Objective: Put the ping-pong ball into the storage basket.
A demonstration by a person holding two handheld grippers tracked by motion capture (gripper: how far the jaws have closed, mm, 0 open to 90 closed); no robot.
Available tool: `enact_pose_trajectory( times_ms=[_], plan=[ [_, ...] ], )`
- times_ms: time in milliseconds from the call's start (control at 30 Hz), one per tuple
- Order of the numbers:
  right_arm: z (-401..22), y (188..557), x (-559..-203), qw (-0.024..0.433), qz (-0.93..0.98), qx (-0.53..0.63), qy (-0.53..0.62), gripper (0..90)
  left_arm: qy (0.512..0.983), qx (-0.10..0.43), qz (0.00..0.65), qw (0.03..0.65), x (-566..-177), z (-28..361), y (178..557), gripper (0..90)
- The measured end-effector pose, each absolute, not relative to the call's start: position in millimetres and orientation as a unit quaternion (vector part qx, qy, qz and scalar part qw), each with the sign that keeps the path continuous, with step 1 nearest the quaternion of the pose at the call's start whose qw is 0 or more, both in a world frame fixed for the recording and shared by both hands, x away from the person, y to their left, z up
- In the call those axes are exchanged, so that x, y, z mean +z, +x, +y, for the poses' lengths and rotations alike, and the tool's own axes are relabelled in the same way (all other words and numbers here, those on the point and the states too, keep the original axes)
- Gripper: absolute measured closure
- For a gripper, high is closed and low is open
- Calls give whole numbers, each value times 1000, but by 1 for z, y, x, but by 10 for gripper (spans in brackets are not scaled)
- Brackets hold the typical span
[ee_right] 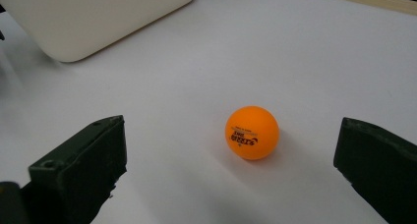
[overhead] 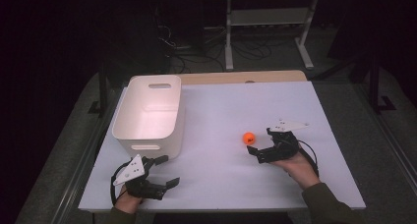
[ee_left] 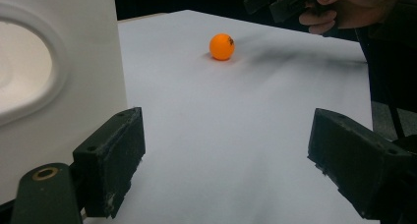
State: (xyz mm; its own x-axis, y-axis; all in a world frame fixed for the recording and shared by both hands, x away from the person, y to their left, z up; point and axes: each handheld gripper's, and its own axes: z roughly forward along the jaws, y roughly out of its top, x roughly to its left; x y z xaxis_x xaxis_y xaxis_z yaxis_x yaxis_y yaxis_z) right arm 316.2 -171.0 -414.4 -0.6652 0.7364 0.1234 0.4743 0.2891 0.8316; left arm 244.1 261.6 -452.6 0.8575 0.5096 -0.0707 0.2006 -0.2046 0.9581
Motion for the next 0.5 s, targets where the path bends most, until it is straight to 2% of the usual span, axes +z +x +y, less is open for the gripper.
enact_pose_trajectory(
  times_ms=[500],
  plan=[
    [-163,325,-412,143,792,458,377,0,764,131,232,587,-453,262,244,140]
  ],
)
